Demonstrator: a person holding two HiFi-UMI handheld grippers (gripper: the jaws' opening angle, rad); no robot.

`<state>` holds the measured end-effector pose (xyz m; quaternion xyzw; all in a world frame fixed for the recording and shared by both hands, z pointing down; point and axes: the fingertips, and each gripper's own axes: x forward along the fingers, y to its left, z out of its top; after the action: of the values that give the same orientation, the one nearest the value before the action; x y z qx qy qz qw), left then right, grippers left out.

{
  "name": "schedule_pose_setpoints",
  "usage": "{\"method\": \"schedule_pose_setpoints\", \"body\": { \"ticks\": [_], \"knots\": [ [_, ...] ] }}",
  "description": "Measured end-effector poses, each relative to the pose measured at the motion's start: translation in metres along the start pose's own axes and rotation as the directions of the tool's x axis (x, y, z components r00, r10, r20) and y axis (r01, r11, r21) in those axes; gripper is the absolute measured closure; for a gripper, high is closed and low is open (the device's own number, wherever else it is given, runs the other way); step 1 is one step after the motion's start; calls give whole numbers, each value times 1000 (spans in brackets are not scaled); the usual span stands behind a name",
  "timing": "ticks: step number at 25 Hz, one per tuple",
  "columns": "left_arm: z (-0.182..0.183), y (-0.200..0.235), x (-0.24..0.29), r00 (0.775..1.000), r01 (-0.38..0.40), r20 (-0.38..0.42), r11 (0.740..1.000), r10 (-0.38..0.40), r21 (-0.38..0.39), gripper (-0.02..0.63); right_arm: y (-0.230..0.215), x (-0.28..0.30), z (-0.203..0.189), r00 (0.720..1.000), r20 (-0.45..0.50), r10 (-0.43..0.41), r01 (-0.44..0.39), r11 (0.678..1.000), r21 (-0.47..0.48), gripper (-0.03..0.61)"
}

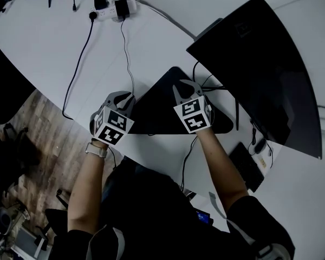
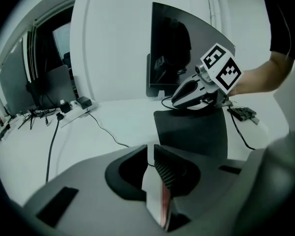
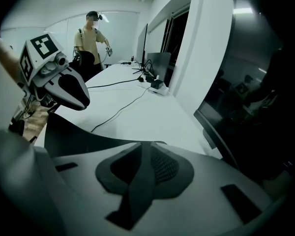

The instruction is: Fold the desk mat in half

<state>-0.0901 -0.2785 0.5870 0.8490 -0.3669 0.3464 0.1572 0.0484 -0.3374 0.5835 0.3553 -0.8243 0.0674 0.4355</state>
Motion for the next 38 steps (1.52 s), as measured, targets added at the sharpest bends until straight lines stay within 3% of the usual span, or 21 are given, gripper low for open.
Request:
{"method": "schedule_pose_setpoints", "body": {
  "ticks": [4, 15, 27, 38],
  "knots": [
    [-3, 1, -26, 999, -34, 31, 999, 34, -16, 604, 23, -15, 15, 999, 34, 30, -30, 999, -19, 528],
    [-16, 1, -101, 981, -115, 146, 987, 130, -110, 604, 83, -65, 58, 985, 136, 108, -101, 993, -57, 548],
    [-28, -11, -196, 933, -145, 289, 960, 213, -240, 606, 157, -118, 100, 947, 262, 186, -167, 982, -92, 549],
    [-61, -13, -294, 867, -227, 365, 922, 338, -315, 606, 233, -167, 145, 881, 384, 276, -229, 960, -163, 548]
  ]
}}
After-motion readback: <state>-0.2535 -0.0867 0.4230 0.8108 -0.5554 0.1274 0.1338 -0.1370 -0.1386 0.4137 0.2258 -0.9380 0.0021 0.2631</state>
